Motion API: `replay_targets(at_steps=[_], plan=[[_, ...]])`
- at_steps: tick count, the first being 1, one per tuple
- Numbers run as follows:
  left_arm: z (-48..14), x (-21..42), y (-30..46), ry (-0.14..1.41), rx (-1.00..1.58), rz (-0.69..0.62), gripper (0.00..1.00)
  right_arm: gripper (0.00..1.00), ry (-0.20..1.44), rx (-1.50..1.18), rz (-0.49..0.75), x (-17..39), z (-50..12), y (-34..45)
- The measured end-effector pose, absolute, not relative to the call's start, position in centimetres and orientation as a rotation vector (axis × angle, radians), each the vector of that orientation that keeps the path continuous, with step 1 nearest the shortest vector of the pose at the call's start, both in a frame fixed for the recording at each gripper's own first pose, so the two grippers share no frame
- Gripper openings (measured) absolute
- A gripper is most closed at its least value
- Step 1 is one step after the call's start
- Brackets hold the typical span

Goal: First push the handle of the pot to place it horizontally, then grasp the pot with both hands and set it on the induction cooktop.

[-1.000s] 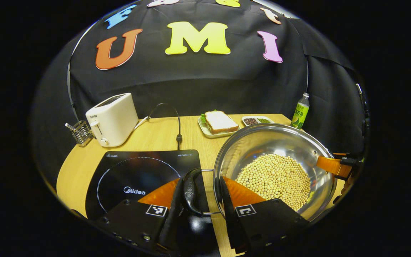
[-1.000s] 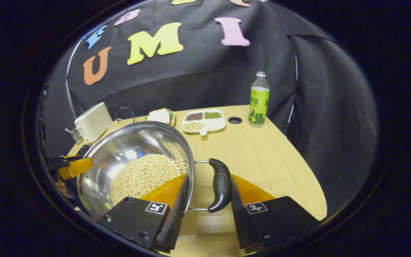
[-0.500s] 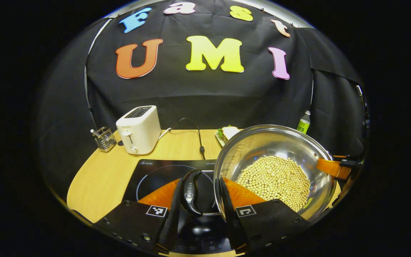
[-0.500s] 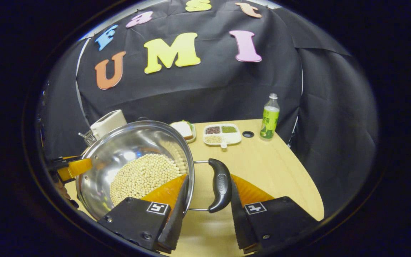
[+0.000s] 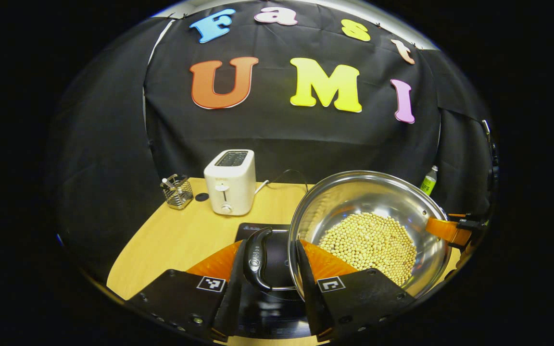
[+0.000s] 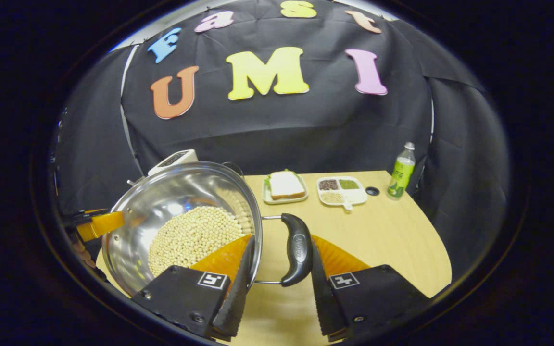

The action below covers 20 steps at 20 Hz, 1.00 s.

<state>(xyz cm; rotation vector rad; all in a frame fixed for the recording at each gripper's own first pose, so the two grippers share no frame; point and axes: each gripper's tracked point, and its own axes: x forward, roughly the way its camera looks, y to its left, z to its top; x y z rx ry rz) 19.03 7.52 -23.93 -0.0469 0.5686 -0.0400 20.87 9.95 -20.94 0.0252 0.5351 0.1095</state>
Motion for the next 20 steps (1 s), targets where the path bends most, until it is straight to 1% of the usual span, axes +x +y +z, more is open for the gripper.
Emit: replay_targets(at_steps=[3, 4, 8, 10, 14, 15, 19, 20], plan=[[-23.7, 19.6, 10.2, 0.565, -0.051, -0.004, 0.54, 0.63, 0.547, 0.024, 0.143, 22.3, -21.1, 13.1], [-23.7, 20.0, 10.9, 0.562, -0.051, 0.004, 0.54, 0.64, 0.549, 0.022, 0.150, 23.0, -21.2, 14.0], [-25.3, 21.4, 13.0, 0.588, -0.073, 0.022, 0.54, 0.62, 0.566, 0.004, 0.158, 25.0, -22.1, 16.9], [-26.6, 22.5, 14.0, 0.605, -0.083, 0.028, 0.54, 0.64, 0.583, -0.002, 0.157, 26.1, -23.1, 17.8], [-29.1, 23.5, 14.7, 0.625, -0.076, 0.029, 0.54, 0.63, 0.622, 0.007, 0.151, 27.0, -25.6, 18.6], [-29.5, 23.6, 14.8, 0.627, -0.075, 0.028, 0.54, 0.62, 0.632, 0.004, 0.152, 27.1, -26.2, 18.7], [-31.2, 23.2, 14.8, 0.637, -0.074, 0.025, 0.54, 0.62, 0.647, 0.012, 0.144, 27.3, -27.9, 18.2], [-31.4, 23.2, 14.8, 0.638, -0.083, 0.028, 0.54, 0.64, 0.649, 0.013, 0.144, 27.2, -28.2, 18.2]])
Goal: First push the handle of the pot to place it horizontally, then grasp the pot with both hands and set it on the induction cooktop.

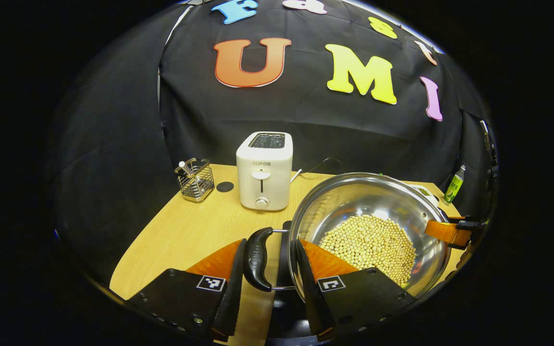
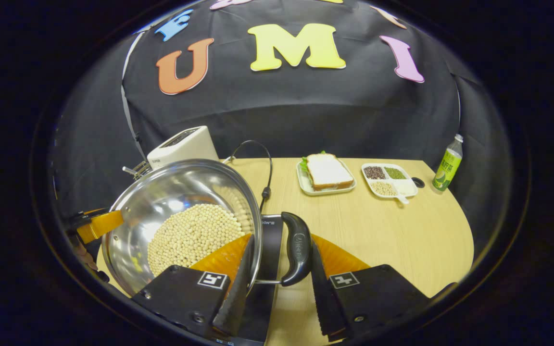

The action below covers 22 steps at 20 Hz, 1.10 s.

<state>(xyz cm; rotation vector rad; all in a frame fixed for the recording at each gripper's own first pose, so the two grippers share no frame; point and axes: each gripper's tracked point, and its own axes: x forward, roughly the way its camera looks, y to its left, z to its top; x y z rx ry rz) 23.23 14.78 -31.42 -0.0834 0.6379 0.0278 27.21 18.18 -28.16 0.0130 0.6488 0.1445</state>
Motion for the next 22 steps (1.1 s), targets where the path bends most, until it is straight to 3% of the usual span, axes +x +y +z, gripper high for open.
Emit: replay_targets(at_steps=[13, 15, 17, 19, 20, 22], plan=[[-33.5, 23.5, 14.5, 0.610, -0.103, 0.017, 0.58, 0.65, 0.639, 0.063, 0.149, 27.2, -30.1, 17.4], [-33.1, 23.7, 15.1, 0.576, -0.112, 0.035, 0.61, 0.66, 0.620, 0.068, 0.144, 27.1, -29.8, 17.2], [-32.6, 23.9, 15.4, 0.534, -0.100, 0.053, 0.67, 0.74, 0.578, 0.032, 0.133, 27.3, -29.5, 17.1], [-32.5, 23.4, 15.6, 0.529, -0.077, 0.056, 0.78, 0.74, 0.560, 0.002, 0.114, 27.0, -29.4, 16.9], [-32.3, 23.0, 15.6, 0.530, -0.082, 0.060, 0.82, 0.69, 0.556, 0.004, 0.108, 26.8, -29.3, 16.8], [-31.6, 22.4, 15.8, 0.518, -0.086, 0.071, 0.82, 0.69, 0.547, 0.036, 0.106, 26.3, -29.0, 16.8]])
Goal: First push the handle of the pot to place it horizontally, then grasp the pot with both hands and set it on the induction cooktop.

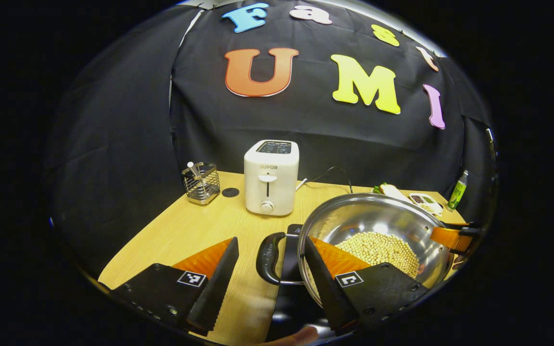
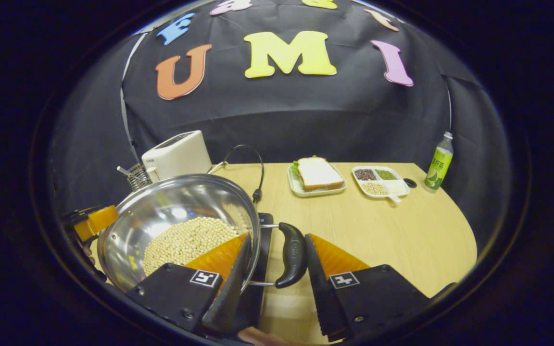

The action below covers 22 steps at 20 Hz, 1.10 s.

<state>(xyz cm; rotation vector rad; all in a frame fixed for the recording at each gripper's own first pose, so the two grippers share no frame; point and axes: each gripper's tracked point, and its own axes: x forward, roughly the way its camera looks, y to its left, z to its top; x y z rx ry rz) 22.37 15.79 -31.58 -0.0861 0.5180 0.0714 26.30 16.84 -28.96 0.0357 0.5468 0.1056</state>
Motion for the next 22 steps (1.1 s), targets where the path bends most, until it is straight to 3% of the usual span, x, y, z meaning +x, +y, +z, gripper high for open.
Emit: replay_targets(at_steps=[4, 9, 10, 11, 12, 16, 19, 21, 22], plan=[[-27.3, 20.7, 16.4, 0.426, -0.075, 0.089, 0.89, 0.80, 0.451, 0.036, 0.114, 25.1, -25.5, 16.3], [-20.1, 18.2, 15.8, 0.301, -0.077, 0.083, 0.94, 0.82, 0.334, -0.021, 0.128, 22.1, -19.7, 16.5], [-18.9, 17.6, 15.6, 0.282, -0.077, 0.080, 0.85, 0.82, 0.307, -0.030, 0.130, 21.4, -18.4, 16.6], [-17.6, 16.9, 15.3, 0.270, -0.076, 0.080, 0.85, 0.82, 0.284, -0.035, 0.134, 20.5, -17.2, 16.7], [-16.7, 16.2, 14.9, 0.262, -0.074, 0.078, 0.96, 0.82, 0.265, -0.040, 0.133, 19.5, -16.0, 16.6], [-11.7, 12.5, 12.9, 0.186, -0.061, 0.068, 0.96, 0.82, 0.146, -0.045, 0.124, 15.2, -10.2, 15.7], [-8.6, 9.7, 10.0, 0.117, -0.059, 0.039, 0.95, 0.83, 0.062, -0.052, 0.051, 11.5, -6.5, 13.0], [-7.1, 7.9, 8.0, 0.088, -0.061, 0.012, 0.95, 0.96, 0.030, -0.060, 0.049, 8.9, -4.7, 11.9], [-6.5, 6.9, 6.8, 0.077, -0.061, -0.008, 0.84, 0.97, 0.016, -0.054, 0.059, 7.7, -3.9, 11.5]])
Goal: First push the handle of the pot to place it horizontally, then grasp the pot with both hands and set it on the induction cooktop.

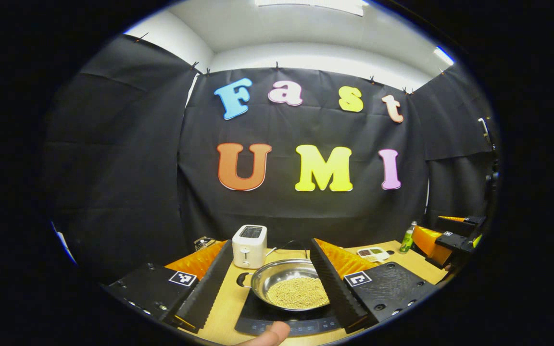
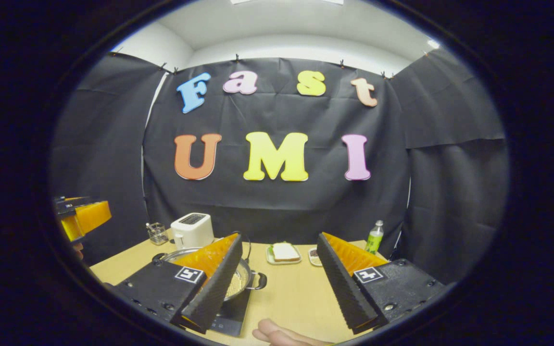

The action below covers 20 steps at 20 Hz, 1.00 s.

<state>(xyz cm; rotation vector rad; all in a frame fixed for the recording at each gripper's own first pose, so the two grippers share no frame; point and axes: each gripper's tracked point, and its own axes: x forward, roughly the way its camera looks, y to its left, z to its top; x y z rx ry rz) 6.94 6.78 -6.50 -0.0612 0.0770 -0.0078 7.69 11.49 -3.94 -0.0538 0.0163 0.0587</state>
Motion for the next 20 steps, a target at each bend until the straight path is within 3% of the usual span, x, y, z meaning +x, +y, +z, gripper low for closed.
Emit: replay_targets(at_steps=[1, 2, 12, 14, 15, 16, 20], plan=[[-6.0, 6.2, 5.7, 0.069, -0.056, -0.020, 0.84, 0.96, 0.013, -0.050, 0.054, 6.7, -3.6, 10.6], [-5.6, 5.6, 5.1, 0.056, -0.046, -0.020, 0.95, 0.96, 0.008, -0.051, 0.048, 5.7, -3.1, 9.6], [-3.5, 0.9, -0.3, 0.032, 0.004, -0.037, 0.95, 0.96, -0.071, -0.034, -0.028, -3.3, 1.4, 1.2], [-3.4, -0.5, -0.9, 0.022, -0.008, -0.048, 0.95, 0.96, -0.093, -0.061, -0.024, -5.0, 1.3, 0.6], [-3.4, -1.2, -1.1, 0.017, -0.016, -0.052, 1.00, 0.96, -0.099, -0.067, -0.016, -5.9, 1.1, 0.3], [-3.5, -1.8, -1.2, 0.010, -0.024, -0.054, 0.95, 0.96, -0.098, -0.071, 0.000, -6.8, 0.7, 0.5], [-4.8, -3.7, -1.3, 0.015, -0.029, -0.057, 0.95, 0.97, -0.094, -0.071, 0.046, -9.1, -1.4, 1.1]])
